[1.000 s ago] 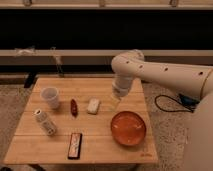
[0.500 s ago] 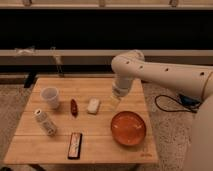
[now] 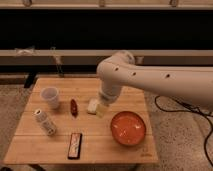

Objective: Knock the bottle over

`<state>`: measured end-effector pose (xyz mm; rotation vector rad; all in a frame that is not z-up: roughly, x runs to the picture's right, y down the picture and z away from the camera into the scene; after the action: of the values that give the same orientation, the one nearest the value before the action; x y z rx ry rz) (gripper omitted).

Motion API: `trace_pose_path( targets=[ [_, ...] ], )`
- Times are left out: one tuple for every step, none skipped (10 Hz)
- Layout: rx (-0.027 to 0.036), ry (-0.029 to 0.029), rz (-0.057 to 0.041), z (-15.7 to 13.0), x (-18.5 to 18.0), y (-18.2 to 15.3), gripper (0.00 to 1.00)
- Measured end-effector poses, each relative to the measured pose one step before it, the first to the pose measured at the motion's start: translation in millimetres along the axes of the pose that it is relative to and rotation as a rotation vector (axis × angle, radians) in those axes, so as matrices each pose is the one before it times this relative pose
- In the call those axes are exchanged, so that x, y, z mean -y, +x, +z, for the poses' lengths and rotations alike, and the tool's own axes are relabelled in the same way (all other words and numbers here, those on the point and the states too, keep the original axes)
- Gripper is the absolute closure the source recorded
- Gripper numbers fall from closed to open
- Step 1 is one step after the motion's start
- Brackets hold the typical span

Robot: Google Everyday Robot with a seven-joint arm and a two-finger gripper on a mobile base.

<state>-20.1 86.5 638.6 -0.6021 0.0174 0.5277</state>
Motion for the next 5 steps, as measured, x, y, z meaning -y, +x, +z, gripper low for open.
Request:
trace_pose_path(
  targets=[
    [0.00753,0.00708,-0.01893,-6.38,-15.63,-10.47,0.28],
    [0.00785,-0.00029,-0.02366,-2.72,-16.24,-17.03,0.28],
    [0.00521,0.01042,-0.03485,0.62,-12.21,-19.53,0.28],
    [0.00541,0.00551,-0.02744,0.49,-11.99,-17.75,0.28],
    [0.00127,0.00615,-0.02570,0.51,-10.56,-17.32,0.28]
  ],
)
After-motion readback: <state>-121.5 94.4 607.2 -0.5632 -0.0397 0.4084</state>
